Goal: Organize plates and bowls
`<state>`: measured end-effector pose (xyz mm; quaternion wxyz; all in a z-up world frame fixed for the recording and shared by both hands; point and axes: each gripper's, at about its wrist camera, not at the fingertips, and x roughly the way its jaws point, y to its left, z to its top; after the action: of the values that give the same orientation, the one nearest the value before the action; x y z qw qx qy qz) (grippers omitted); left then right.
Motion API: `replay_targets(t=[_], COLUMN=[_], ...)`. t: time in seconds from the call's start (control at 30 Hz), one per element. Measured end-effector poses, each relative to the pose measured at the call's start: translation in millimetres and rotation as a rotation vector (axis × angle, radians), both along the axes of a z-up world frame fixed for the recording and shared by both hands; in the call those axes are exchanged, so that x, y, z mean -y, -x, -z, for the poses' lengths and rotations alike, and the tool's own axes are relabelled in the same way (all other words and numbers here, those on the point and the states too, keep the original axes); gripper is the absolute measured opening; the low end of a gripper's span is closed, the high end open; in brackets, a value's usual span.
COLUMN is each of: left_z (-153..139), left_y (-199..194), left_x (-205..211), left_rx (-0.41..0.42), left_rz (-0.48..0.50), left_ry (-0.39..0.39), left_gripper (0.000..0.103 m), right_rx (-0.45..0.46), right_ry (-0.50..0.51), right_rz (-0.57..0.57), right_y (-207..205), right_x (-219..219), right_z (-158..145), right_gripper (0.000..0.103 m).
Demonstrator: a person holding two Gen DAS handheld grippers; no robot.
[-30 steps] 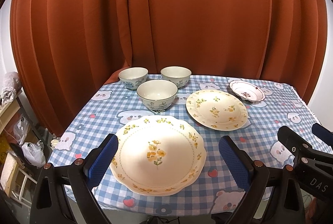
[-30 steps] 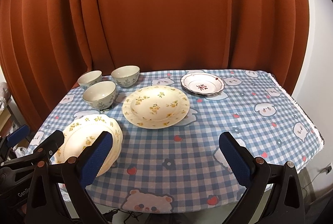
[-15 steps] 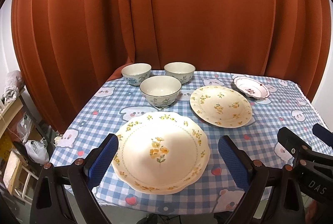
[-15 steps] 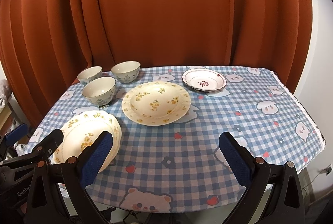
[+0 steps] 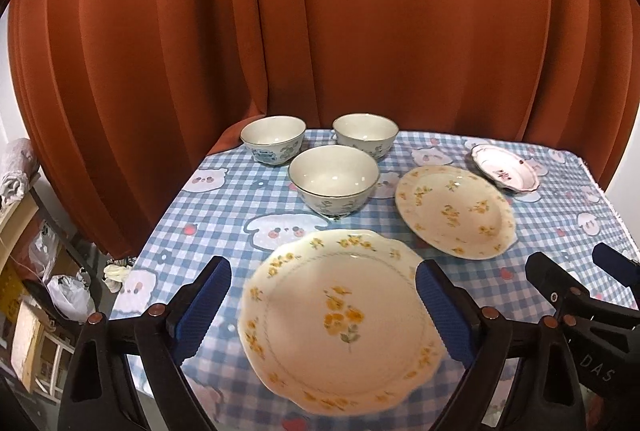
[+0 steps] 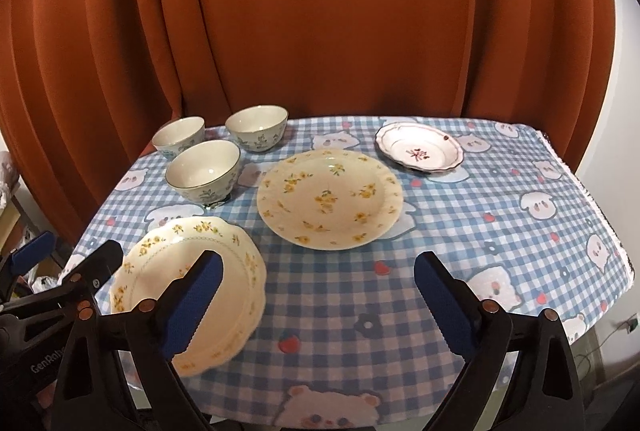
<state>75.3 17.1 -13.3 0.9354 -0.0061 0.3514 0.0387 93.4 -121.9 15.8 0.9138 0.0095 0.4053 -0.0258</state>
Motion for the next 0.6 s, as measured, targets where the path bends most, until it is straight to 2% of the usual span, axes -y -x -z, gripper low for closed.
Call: replay_targets(t=[0.13,0.23,0.6], left_z=[13,26,86], left_y=[-23,-38,-78], left_x=[-11,-20,-48], left_rx=[-0.068,-0.112,-0.332], left_rz=[0.019,0.041,0.057], left_ry=[-0.015,-0.016,0.005], left_gripper=[0.088,0.088,0.088], right_rx=[-0.057,-0.123,-0.32], right_ry=[0.004,0.014,-0.004], right_rz=[0.025,0.048,0.094], right_y=[-21,-38,-76], right_x=[-15,-29,-56], right_z=[12,31,95], right_gripper=[0.097,0.091,0.088])
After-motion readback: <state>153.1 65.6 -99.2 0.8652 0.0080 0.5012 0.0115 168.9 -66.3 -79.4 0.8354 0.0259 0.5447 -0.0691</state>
